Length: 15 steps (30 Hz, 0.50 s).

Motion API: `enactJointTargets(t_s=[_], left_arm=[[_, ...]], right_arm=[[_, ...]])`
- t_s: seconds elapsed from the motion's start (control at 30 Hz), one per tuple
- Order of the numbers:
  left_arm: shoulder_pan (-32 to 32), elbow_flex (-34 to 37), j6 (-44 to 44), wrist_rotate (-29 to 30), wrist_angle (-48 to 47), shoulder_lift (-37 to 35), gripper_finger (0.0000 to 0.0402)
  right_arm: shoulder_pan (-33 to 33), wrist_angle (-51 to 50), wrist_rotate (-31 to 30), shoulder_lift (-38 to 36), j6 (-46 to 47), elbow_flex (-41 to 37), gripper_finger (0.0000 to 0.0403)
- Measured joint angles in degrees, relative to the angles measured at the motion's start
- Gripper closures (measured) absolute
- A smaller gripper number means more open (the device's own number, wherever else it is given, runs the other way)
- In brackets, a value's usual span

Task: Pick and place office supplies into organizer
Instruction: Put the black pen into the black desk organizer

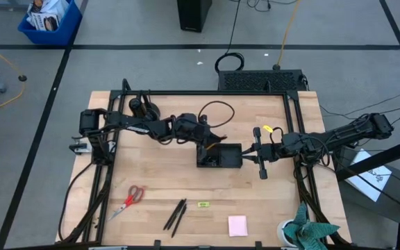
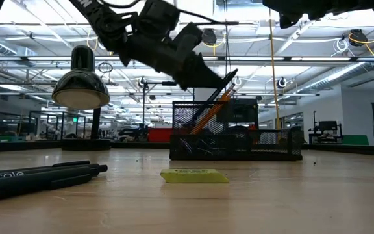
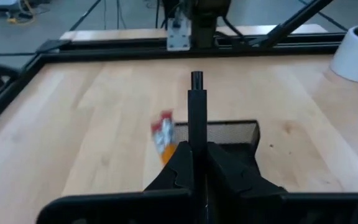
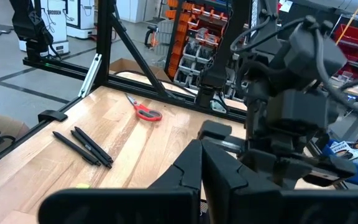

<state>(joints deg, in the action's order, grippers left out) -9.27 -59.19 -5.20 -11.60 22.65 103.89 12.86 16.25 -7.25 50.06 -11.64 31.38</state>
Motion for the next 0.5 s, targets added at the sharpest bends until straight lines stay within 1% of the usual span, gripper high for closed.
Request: enactJointTargets(t_s=[0.27,0.37,0.5], left_arm=[[-0.47,6.92,2.7,1.13,9.1,0.03,0.0377],[-0.45,7.82,3.42,1.29,10.29,0.03,0.0377],[-0.05,8.98,5.27,4.58,10.6,0.03,0.0377]], right_arm=[[0.0,0.0,0.0,0.0,-0.09,0.0,0.0403],[0.0,0.08,0.0,0.0,-0.17,0.0,0.0403],[0.0,0.15,0.0,0.0,-0.48,0.0,0.0403]])
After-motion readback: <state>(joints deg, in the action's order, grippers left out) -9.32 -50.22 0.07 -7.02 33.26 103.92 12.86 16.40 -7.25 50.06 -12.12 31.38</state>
